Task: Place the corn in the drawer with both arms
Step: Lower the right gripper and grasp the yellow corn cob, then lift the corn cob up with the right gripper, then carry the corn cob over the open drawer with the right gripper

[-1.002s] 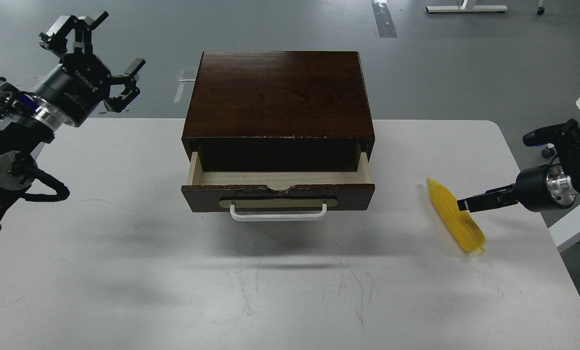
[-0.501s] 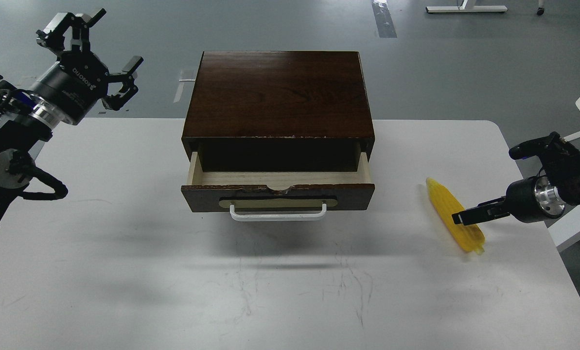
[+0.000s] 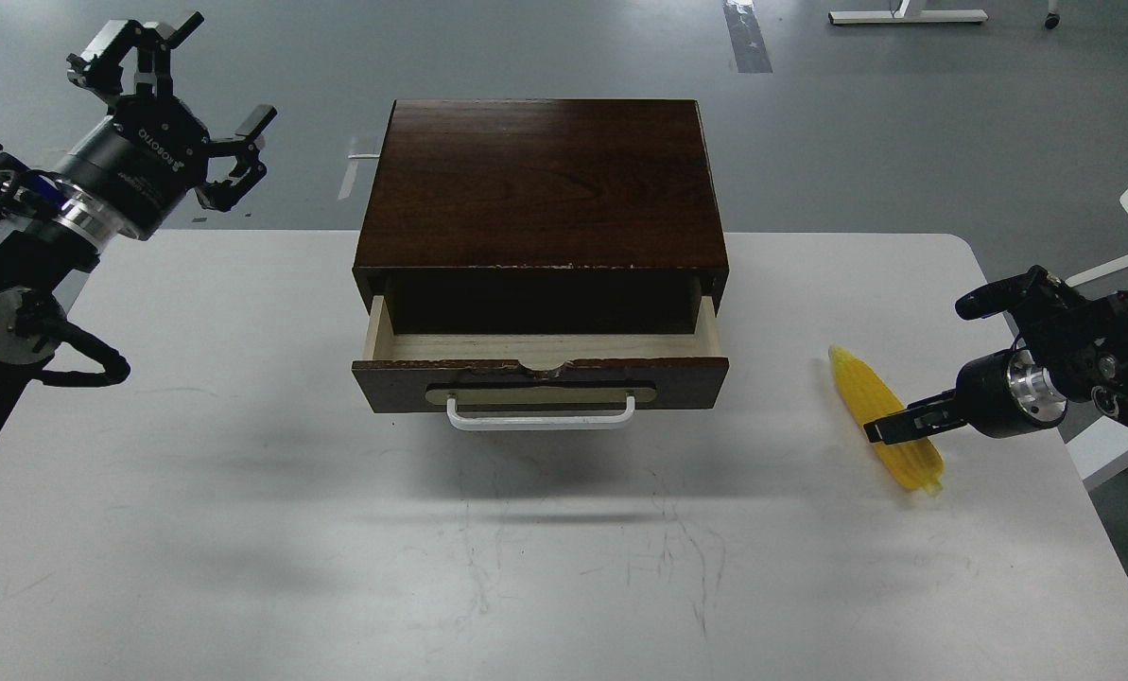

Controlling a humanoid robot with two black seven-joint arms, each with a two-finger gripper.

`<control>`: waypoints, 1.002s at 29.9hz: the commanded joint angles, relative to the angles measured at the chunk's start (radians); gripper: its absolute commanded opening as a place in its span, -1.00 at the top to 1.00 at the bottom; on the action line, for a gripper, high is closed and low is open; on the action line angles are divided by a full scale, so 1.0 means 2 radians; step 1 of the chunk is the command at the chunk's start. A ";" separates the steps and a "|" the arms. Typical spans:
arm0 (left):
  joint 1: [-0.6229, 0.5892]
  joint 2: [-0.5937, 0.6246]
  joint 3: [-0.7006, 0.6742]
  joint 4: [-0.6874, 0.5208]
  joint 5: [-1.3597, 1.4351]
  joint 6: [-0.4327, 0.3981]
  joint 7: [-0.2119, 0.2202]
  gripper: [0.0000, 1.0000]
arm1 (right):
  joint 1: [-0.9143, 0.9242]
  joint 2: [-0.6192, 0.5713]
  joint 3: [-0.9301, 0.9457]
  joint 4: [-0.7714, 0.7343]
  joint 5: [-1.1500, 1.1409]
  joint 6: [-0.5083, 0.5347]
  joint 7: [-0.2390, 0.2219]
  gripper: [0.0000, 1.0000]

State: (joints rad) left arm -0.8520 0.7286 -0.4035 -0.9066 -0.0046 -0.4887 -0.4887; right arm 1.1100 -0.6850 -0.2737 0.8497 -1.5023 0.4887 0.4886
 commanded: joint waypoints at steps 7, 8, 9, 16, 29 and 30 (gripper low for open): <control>0.002 0.001 -0.003 0.000 0.000 0.000 0.000 -0.96 | 0.012 -0.026 0.001 0.021 0.002 0.000 0.000 1.00; 0.002 0.001 -0.004 0.000 0.000 0.000 0.000 -0.96 | 0.022 -0.032 0.001 0.034 0.002 0.000 0.000 1.00; 0.002 0.001 -0.004 0.000 0.000 0.000 0.000 -0.96 | 0.038 -0.040 0.001 0.050 0.003 0.000 0.000 1.00; 0.002 -0.002 -0.005 0.000 0.000 0.000 0.000 -0.96 | 0.167 -0.079 0.001 0.118 0.007 0.000 0.000 1.00; 0.001 -0.002 -0.004 0.000 0.000 0.000 0.000 -0.96 | 0.410 0.023 -0.069 0.184 0.008 0.000 0.000 1.00; 0.001 -0.002 -0.004 0.000 0.000 0.000 0.000 -0.96 | 0.420 0.033 -0.075 0.186 0.007 0.000 0.000 1.00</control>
State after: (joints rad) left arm -0.8493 0.7256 -0.4117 -0.9064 -0.0046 -0.4886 -0.4887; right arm 1.8510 -0.7048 -0.3592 1.2006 -1.4876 0.4889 0.4887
